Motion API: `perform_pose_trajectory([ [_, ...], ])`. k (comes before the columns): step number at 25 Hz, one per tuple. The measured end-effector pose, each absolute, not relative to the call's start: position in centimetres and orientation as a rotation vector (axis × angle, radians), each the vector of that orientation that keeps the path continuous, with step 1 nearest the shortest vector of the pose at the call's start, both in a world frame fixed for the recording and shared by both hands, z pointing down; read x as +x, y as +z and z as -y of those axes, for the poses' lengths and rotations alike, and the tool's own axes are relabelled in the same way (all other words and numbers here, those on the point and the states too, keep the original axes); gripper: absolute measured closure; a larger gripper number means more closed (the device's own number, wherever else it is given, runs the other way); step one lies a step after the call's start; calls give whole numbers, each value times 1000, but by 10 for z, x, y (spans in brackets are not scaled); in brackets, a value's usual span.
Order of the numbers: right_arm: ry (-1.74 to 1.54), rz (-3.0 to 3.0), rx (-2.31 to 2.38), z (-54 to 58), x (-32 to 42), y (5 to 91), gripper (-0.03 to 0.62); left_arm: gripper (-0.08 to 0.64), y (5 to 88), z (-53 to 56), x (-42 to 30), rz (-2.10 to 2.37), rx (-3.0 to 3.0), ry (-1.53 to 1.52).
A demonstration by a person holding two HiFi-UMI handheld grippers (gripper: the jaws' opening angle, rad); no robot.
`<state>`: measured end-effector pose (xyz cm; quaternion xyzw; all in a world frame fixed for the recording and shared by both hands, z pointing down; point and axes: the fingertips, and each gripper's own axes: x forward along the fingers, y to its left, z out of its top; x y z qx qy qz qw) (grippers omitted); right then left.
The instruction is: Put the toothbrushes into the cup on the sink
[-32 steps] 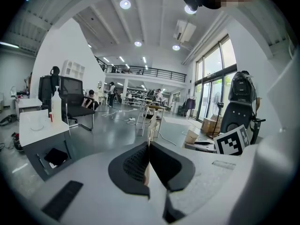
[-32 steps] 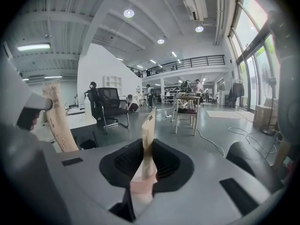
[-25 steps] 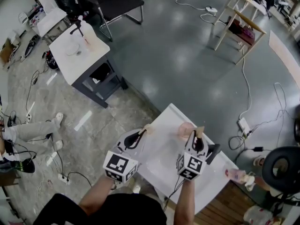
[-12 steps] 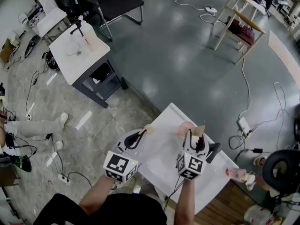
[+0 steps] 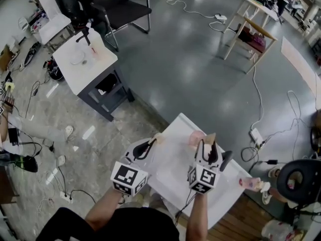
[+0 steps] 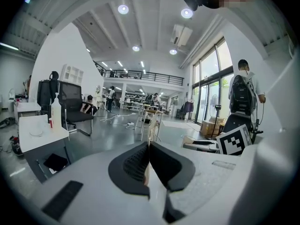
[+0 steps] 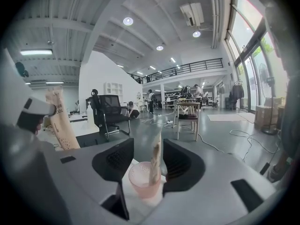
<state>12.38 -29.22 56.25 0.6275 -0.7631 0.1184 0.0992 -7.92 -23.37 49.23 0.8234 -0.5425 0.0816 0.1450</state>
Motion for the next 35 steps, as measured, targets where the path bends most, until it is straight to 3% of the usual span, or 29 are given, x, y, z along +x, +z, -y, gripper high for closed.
perform_pose_trajectory([
  [14,165,2247,1975,228,135,478,479,555,434,208,-64,1494,2543,148],
  [35,27,2162,2085,116,137,437,592,555,413,141,-52,1380,2656,126],
])
